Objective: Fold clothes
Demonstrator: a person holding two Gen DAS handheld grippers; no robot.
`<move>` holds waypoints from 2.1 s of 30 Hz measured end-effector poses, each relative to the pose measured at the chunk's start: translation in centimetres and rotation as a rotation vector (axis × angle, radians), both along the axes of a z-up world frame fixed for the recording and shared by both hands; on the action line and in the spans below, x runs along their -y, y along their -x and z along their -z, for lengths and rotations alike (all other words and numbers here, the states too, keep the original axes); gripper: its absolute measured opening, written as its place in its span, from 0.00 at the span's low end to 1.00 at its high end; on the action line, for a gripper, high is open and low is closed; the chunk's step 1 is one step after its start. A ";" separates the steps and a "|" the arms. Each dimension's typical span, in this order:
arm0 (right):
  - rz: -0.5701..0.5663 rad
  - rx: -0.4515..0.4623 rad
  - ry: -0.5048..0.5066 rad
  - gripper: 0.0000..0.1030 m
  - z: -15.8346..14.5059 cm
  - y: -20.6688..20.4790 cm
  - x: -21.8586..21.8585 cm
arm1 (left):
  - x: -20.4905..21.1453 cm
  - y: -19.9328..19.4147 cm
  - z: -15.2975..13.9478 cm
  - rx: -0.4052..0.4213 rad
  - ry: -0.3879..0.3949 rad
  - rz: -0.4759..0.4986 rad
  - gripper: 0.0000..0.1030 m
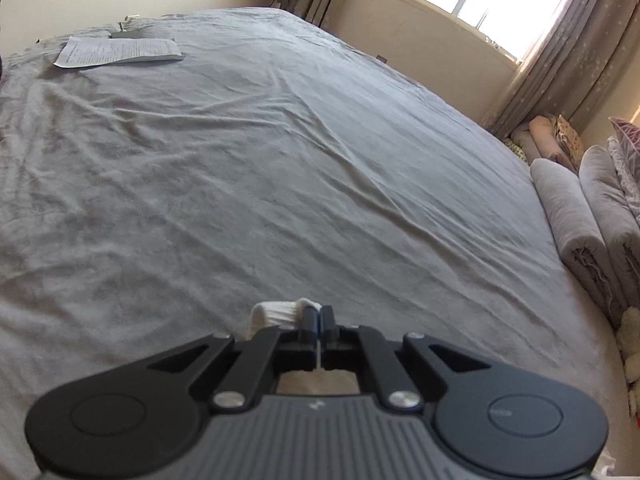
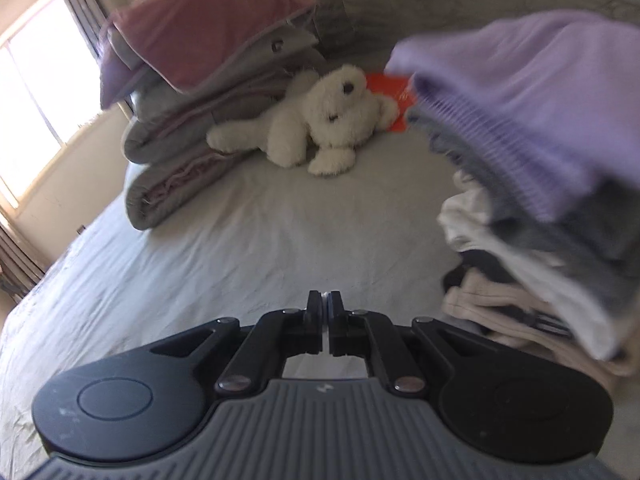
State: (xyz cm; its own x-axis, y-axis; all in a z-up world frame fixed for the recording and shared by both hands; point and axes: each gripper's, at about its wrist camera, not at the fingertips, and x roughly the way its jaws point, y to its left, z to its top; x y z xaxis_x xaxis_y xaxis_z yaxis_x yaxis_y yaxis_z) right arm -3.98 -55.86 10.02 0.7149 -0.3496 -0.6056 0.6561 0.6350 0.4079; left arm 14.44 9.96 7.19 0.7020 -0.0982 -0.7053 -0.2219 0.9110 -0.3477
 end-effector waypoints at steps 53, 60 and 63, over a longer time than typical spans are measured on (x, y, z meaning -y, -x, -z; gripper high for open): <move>-0.131 0.003 -0.227 0.35 5.7 -3.8 -0.4 | 0.2 6.6 4.0 -0.027 0.213 -0.010 0.43; -0.098 -0.076 -0.105 0.05 5.0 -5.5 -1.5 | -0.5 5.1 3.5 0.004 0.131 0.010 0.06; -0.109 -0.044 -0.056 0.05 2.9 -4.6 -2.0 | -1.0 5.1 1.7 0.051 0.104 0.070 0.06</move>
